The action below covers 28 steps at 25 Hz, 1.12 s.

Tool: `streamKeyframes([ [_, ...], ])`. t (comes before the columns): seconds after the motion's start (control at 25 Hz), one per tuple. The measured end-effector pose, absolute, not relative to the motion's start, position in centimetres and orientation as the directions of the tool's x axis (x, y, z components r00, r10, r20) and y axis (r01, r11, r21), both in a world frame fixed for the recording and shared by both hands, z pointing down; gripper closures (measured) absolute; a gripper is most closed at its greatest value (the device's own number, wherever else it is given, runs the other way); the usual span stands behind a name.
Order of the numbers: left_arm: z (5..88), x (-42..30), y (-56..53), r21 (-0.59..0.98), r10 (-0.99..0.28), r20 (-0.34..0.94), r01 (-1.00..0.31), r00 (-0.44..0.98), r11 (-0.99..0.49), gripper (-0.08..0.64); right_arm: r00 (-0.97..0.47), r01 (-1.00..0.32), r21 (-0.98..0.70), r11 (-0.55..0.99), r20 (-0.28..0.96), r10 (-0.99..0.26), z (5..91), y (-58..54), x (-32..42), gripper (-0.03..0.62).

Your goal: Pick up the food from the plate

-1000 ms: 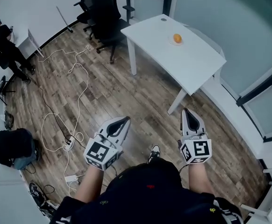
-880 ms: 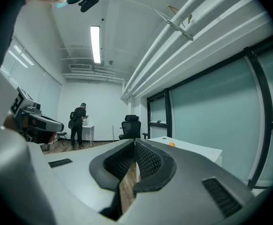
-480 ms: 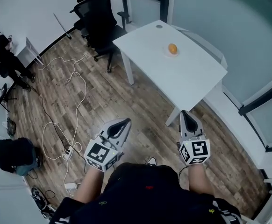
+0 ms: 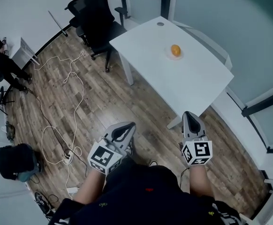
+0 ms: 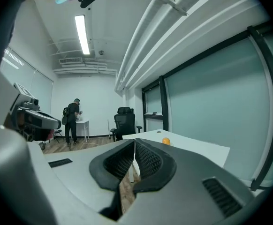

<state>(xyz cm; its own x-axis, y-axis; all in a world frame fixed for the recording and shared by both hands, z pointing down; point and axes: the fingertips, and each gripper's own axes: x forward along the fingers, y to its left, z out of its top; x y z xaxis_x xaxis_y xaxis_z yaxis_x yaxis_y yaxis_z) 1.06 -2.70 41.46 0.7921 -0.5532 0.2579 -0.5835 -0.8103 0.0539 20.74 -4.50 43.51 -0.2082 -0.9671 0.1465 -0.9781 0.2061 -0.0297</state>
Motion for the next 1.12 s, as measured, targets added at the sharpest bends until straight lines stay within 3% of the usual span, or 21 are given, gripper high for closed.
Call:
streamKeyframes([
  [0.72, 41.3, -5.8, -28.4, 0.096, -0.374, 0.179, -0.394, 0.910, -0.914, 0.537, 0.005, -0.997, 0.072, 0.009, 0.193, -0.981, 41.5, -23.7, 13.1, 0.568],
  [1.12, 41.4, -2.8, -36.5, 0.095, -0.315, 0.167, -0.333, 0.934, -0.938, 0.537, 0.047, -0.996, 0.079, -0.033, 0.194, -0.980, 42.0, -31.1, 15.5, 0.568],
])
